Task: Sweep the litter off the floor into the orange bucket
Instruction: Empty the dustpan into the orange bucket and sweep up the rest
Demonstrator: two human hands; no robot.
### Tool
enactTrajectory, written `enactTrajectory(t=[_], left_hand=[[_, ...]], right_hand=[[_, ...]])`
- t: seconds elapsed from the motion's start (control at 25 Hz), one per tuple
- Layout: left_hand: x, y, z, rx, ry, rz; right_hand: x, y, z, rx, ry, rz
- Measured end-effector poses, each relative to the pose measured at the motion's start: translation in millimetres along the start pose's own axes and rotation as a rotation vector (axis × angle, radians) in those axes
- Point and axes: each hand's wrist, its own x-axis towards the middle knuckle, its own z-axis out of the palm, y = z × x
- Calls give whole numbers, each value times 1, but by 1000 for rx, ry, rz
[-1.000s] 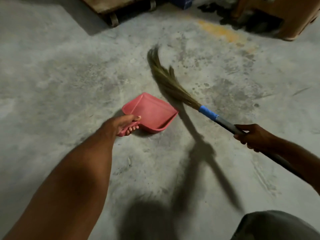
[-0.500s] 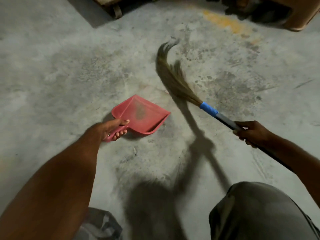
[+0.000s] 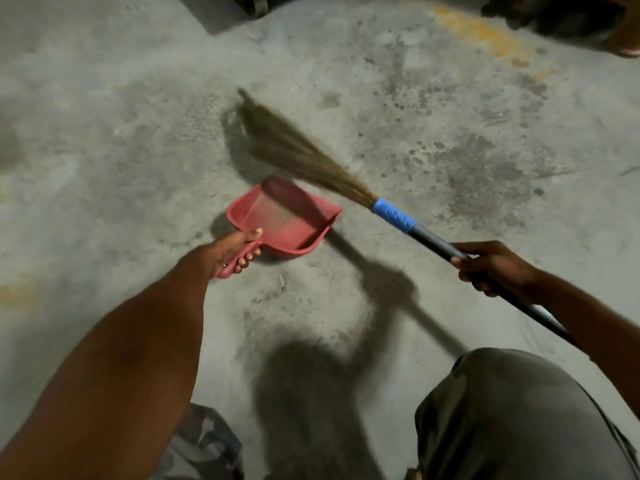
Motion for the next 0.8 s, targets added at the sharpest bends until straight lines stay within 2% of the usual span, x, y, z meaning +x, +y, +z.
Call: enactTrajectory(t=[0.12, 0.2, 0.28, 0.48, 0.6, 0.68, 0.8], left_hand=[[-17, -33, -21, -65, 71, -8], [-22, -49, -38, -85, 90, -47], [-21, -55, -49, -64, 82, -73], [-7, -49, -55, -38, 62, -46], [-15, -54, -53, -72, 72, -39], [-27, -67, -52, -109, 101, -45], [-43, -100, -59, -162, 124, -83]], right_hand=[[34, -18, -4, -50, 132, -21], [58, -20, 4, -130, 158, -4], [71, -17, 19, -187, 92, 27], [63, -21, 55, -271, -211, 82], [50, -22, 52, -232, -276, 54], [45, -24, 45, -140, -225, 19], [52, -31, 42, -88, -55, -29]])
